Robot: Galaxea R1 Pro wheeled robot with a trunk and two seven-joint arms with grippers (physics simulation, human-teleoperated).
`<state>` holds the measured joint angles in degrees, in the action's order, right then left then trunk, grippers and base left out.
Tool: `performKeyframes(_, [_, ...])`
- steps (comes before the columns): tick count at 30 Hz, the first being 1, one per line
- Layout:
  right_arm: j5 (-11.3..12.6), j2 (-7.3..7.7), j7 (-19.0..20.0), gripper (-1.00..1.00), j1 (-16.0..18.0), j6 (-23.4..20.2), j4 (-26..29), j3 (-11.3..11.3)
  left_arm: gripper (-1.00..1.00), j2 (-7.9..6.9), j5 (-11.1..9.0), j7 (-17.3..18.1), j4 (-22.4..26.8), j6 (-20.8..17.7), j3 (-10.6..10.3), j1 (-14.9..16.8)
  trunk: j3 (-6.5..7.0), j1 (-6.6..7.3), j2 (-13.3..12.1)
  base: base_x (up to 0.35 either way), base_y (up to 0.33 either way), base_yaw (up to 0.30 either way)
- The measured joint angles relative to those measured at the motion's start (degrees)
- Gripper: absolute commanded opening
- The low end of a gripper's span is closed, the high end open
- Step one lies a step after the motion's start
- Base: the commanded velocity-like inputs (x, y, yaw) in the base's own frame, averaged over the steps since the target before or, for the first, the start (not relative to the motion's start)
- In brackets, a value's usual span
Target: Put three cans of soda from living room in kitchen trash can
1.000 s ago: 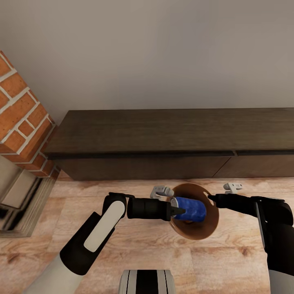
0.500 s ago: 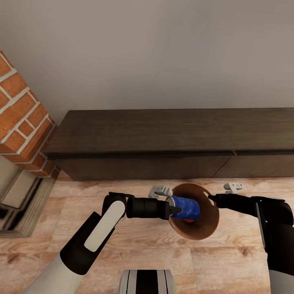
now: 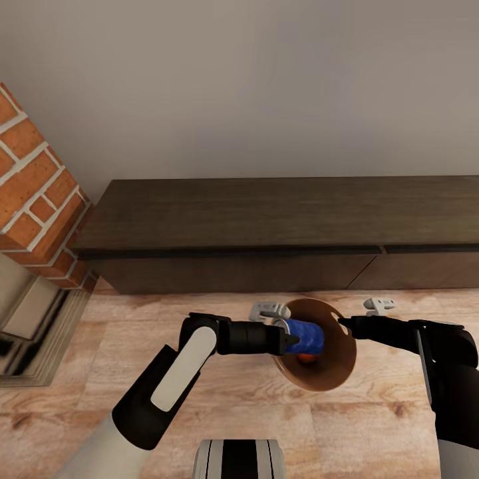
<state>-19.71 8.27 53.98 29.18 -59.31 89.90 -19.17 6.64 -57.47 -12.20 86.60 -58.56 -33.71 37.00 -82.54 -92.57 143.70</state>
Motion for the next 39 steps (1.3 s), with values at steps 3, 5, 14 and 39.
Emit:
performKeyframes(3, [0.0, 0.00, 0.0, -1.00, 0.0, 0.0, 0.0, 0.0, -1.00, 0.42, 0.5, -1.4, 0.0, 0.1, -0.3, 0.0, 0.00, 0.00, 0.0, 0.000, 0.000, 0.000])
performKeyframes(5, [0.0, 0.00, 0.0, -1.00, 0.0, 0.0, 0.0, 0.0, -1.00, 1.10, 1.0, -2.7, -0.1, 0.2, -0.5, 0.0, 0.00, 0.00, 0.0, 0.000, 0.000, 0.000])
performKeyframes(14, [0.1, -0.01, 0.1, -1.00, 0.0, 0.0, 0.0, 0.0, -1.00, 3.25, 2.7, -6.2, -1.4, 0.6, -3.1, 0.0, 0.00, 0.00, 0.0, 0.000, 0.000, 0.000])
performKeyframes(39, [0.2, -0.01, 0.2, -1.00, 0.0, 0.0, 0.0, 0.0, 1.00, 3.36, 7.9, -6.8, -5.5, 6.4, -9.9, 0.0, 0.00, 0.00, 0.0, 0.000, 0.000, 0.000])
